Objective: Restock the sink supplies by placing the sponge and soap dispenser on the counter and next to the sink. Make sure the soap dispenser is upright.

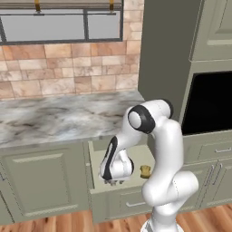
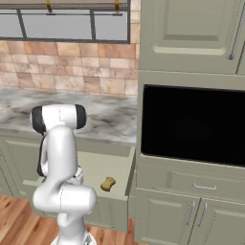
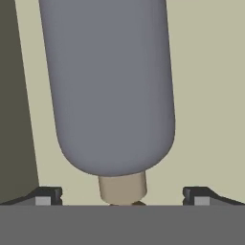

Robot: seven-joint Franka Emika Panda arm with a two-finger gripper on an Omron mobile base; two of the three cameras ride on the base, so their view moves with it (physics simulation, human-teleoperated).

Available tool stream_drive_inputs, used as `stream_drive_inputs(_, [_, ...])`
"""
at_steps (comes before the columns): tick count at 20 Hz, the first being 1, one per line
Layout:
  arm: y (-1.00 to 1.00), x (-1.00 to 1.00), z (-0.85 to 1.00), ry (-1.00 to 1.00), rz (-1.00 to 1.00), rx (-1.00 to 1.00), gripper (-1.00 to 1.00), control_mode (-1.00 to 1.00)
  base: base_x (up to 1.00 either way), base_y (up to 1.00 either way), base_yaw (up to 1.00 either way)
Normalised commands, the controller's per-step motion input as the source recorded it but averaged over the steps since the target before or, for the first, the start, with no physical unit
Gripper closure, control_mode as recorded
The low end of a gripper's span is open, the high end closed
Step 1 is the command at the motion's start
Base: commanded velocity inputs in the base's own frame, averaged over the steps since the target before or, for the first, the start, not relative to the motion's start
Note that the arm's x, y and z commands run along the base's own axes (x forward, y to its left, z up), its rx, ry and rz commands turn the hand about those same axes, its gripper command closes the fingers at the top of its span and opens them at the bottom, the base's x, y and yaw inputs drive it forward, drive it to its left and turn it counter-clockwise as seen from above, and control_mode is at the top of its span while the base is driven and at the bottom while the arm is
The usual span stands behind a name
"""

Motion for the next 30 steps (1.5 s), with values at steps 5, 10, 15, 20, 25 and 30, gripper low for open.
stream_drive_inputs(5, [0.03, 0.15, -0.15, 0.0, 0.0, 0.0, -1.0, -1.0, 0.0, 0.0, 0.0])
stream_drive_inputs(10, [0.04, 0.18, -0.08, 0.0, 0.0, 0.0, -1.0, -1.0, 0.0, 0.0, 0.0])
stream_drive_inputs(15, [0.04, 0.03, -0.02, -0.01, 0.0, 0.0, 1.0, -1.0, 0.0, 0.0, 0.0])
stream_drive_inputs(20, [0.0, 0.04, 0.05, -0.06, 0.0, 0.0, 1.0, -1.0, 0.0, 0.0, 0.0])
stream_drive_inputs(25, [-0.02, 0.0, 0.68, -0.07, -0.01, 0.0, 1.0, -1.0, 0.0, 0.0, 0.0])
stream_drive_inputs(30, [-0.14, -0.01, 1.0, -0.02, -0.02, 0.0, 1.0, -1.0, 0.0, 0.0, 0.0])
